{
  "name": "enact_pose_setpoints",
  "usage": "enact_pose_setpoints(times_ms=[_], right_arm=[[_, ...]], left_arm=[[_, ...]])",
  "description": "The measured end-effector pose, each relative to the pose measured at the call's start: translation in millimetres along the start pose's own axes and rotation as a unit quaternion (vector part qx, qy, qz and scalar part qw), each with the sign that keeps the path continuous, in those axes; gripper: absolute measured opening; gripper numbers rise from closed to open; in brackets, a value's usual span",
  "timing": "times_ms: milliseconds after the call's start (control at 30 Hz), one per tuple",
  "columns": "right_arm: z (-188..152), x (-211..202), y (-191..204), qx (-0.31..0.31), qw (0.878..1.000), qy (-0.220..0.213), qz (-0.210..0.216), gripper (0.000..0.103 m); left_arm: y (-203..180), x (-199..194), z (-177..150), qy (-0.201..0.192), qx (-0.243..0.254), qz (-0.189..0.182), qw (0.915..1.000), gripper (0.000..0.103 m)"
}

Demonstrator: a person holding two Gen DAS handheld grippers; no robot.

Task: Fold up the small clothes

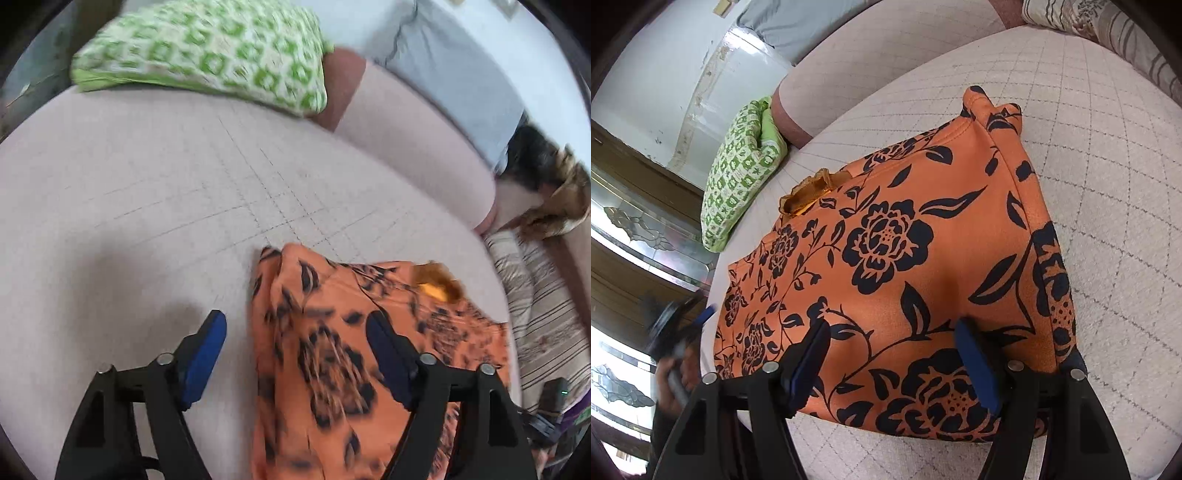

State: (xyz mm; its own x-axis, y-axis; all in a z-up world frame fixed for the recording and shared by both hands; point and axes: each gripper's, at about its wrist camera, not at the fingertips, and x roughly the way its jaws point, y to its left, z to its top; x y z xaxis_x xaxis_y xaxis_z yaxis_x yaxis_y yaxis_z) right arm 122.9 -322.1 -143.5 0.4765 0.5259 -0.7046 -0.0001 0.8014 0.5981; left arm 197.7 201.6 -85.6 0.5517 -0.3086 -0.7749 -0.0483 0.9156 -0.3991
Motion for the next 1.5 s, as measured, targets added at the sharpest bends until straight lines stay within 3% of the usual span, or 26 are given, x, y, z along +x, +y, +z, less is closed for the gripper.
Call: enact_pose_setpoints(times_ms=[67,133,167,267,367,400,467,533,667,800,833,867,933,1000,1100,1167,1300,1333,1367,1433,1500], right_arm=[[-0.4,-0.6,-0.6,-0.004,1.000,0.000,0.003,0.073],[-1.1,-0.4,-0.9,-0.007,1.000,-0.001,0.005,0.073],[-1.5,0.0,-0.6,-0.010,1.000,-0.002,0.004,0.073],[-1.9,0.9,0.6,-0.011,1.000,-0.003,0.003,0.073],[-2.5,0.5,-0.2,-0.007,1.000,-0.006,0.008,0.073],[-2.5,0.4,-0.6,-0.006,1.000,-0.007,0.009,0.074],[-3.2,-2.0,-0.7,0.002,1.000,-0.009,0.012,0.073],[-3.7,-8.9,0.9,0.014,1.000,-0.014,0.019,0.073],[0.3,-32.6,11.8,0.008,0.998,-0.052,0.047,0.073],[13.7,-28.3,3.2,0.026,0.997,-0.044,0.058,0.076],[15.0,-18.8,-12.9,0.054,0.997,-0.035,0.028,0.076],[14.3,-12.1,-26.4,0.089,0.996,-0.024,0.015,0.076],[14.9,-18.5,-42.9,0.167,0.984,-0.038,0.055,0.073],[24.4,-32.1,-24.9,0.142,0.988,-0.048,0.036,0.075],[48.5,-39.9,3.2,0.074,0.994,-0.061,0.044,0.075],[68.6,-33.7,4.2,0.065,0.994,-0.067,0.047,0.075],[113.1,11.7,-32.7,0.095,0.993,-0.043,0.054,0.075],[119.3,22.0,-45.2,0.100,0.993,-0.047,0.030,0.075],[122.3,28.5,-59.4,0.119,0.992,-0.050,0.012,0.075],[120.1,29.3,-77.1,0.169,0.982,-0.072,0.045,0.075],[116.8,17.4,-63.8,0.156,0.983,-0.089,0.033,0.075]], left_arm=[[-1.1,17.1,8.4,0.019,0.003,0.005,0.9998,0.026],[-1.6,31.5,15.2,0.031,0.012,0.034,0.9989,0.005],[0.9,36.3,16.2,0.035,0.007,0.041,0.9985,0.005],[16.0,46.0,19.3,0.042,-0.045,0.016,0.9980,0.005],[-1.4,35.3,18.9,0.032,-0.001,0.047,0.9984,0.010],[-5.9,27.2,17.3,0.023,0.006,0.060,0.9979,0.015],[-8.7,6.9,12.9,-0.002,0.009,0.066,0.9978,0.044],[-24.2,-22.2,-3.3,-0.034,0.036,0.071,0.9963,0.047],[-54.8,-62.0,-47.5,-0.059,0.099,0.055,0.9917,0.048],[-71.0,-60.5,-93.9,-0.048,0.117,0.041,0.9911,0.061],[-72.1,-61.0,-103.5,-0.038,0.119,0.051,0.9908,0.066],[-70.5,-47.9,-109.6,-0.015,0.124,0.067,0.9899,0.067],[-68.3,-24.2,-118.7,0.022,0.149,0.100,0.9834,0.065],[-77.4,-33.1,-121.1,0.002,0.175,0.107,0.9787,0.065],[-92.0,-54.2,-113.1,-0.038,0.184,0.090,0.9781,0.065],[-98.0,-60.7,-108.2,-0.059,0.181,0.082,0.9784,0.071],[-88.5,-42.2,-106.4,-0.042,0.153,0.081,0.9839,0.071],[-85.0,-30.5,-107.2,-0.027,0.145,0.090,0.9850,0.071],[-79.2,-24.8,-110.4,-0.016,0.135,0.093,0.9864,0.071],[-71.9,-21.3,-114.0,-0.016,0.133,0.085,0.9873,0.071],[-74.7,-24.3,-113.5,-0.022,0.140,0.085,0.9863,0.071]])
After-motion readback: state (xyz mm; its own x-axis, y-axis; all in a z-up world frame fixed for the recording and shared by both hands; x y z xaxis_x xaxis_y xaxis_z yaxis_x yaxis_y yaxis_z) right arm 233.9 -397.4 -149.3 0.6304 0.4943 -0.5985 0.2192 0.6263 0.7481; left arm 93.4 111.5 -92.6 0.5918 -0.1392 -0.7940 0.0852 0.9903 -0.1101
